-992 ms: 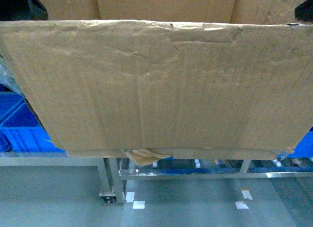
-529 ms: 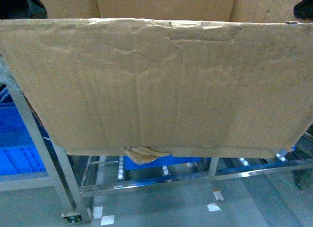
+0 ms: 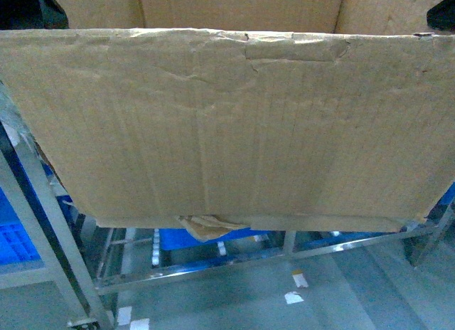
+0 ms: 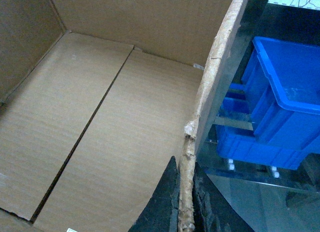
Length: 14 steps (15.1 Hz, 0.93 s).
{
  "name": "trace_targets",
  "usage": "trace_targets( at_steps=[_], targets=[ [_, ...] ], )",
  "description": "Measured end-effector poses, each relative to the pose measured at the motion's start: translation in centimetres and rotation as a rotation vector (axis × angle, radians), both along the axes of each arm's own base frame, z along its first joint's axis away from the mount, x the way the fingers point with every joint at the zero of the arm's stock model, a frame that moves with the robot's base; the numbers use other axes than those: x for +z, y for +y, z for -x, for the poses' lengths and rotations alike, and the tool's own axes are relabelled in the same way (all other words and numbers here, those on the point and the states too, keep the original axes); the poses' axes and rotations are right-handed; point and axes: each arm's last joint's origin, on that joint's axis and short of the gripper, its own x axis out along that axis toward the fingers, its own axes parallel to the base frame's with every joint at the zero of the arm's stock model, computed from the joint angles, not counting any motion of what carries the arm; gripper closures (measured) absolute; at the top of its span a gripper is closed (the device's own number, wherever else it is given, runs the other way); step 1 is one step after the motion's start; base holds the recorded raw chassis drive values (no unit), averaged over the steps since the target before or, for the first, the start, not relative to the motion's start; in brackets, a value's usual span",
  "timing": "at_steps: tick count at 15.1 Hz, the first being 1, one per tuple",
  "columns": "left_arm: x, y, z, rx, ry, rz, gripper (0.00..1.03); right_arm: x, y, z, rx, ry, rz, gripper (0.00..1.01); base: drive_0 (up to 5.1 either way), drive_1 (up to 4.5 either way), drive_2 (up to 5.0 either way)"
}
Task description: Sort boxes to right shelf from conveyor
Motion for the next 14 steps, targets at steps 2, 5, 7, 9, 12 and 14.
trace_targets(
  at_steps=[2, 5, 7, 9, 12, 14],
  targets=[
    [0.00, 0.00, 0.00, 0.000, 0.000, 0.000, 1.01, -0.01, 0.00, -0.01, 0.000, 0.000, 0.000, 0.98, 0.0, 0.00, 0.0],
    [0.00, -0.05, 0.02, -0.001, 0.000, 0.000, 1.01, -0.01, -0.04, 0.00, -0.002, 0.001, 0.001, 0.98, 0.0, 0.00, 0.0],
    [0.01, -0.02, 0.01, 0.000, -0.001, 0.000, 1.01, -0.01, 0.00, -0.01, 0.000, 0.000, 0.000, 0.98, 0.0, 0.00, 0.0],
    [0.01, -0.03, 0.02, -0.001, 0.000, 0.000, 1.01, -0.01, 0.00, -0.01, 0.000, 0.000, 0.000, 0.98, 1.4, 1.38, 1.4],
    [0.01, -0.03, 0.02, -0.001, 0.000, 0.000, 1.01, -0.01, 0.00, -0.01, 0.000, 0.001, 0.000, 0.98, 1.4, 1.42, 1.4],
    [0.01, -0.03, 0.02, -0.001, 0.000, 0.000, 1.01, -0.01, 0.00, -0.01, 0.000, 0.000, 0.000, 0.98, 1.4, 1.42, 1.4]
  ],
)
